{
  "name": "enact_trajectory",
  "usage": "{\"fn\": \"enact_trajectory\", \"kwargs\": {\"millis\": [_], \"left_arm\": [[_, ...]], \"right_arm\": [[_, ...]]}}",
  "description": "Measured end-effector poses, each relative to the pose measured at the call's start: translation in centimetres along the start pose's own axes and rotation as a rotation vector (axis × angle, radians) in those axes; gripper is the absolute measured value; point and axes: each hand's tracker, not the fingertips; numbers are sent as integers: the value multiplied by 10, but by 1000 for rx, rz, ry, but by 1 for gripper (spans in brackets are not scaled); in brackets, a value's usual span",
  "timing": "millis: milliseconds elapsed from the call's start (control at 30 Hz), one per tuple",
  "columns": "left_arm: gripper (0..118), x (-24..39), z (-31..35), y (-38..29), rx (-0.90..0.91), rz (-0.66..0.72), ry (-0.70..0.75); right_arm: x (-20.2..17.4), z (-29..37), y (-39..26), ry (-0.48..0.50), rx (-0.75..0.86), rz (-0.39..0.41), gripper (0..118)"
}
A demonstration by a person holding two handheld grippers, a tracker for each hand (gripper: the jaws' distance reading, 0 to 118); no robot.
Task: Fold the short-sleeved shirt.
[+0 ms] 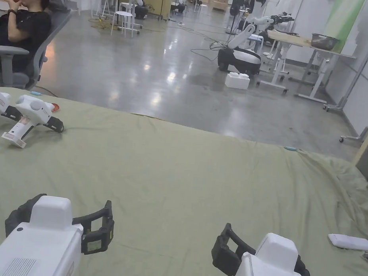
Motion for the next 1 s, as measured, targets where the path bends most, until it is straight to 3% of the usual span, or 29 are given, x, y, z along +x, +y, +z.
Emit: {"fn": "enact_trajectory", "kwargs": {"millis": [100, 300, 567, 733, 833, 1000], "left_arm": [[109, -1, 0, 2, -3, 7, -4], [110, 2, 3, 1, 12, -18, -14], [110, 6, 2, -6, 16, -26, -2], [113, 5, 2, -9, 49, -22, 18], [114, 5, 1, -13, 101, -51, 72], [115, 3, -1, -12, 57, -29, 68]], "right_arm": [[-4, -2, 3, -24, -39, -27, 107], [-2, -4, 4, 60, -107, -124, 107], [-6, -10, 14, -5, -197, -190, 107], [-3, -14, 16, 6, -187, -175, 107], [-3, -16, 17, 4, -185, -119, 107], [1, -21, 19, 6, -187, -112, 107]]}}
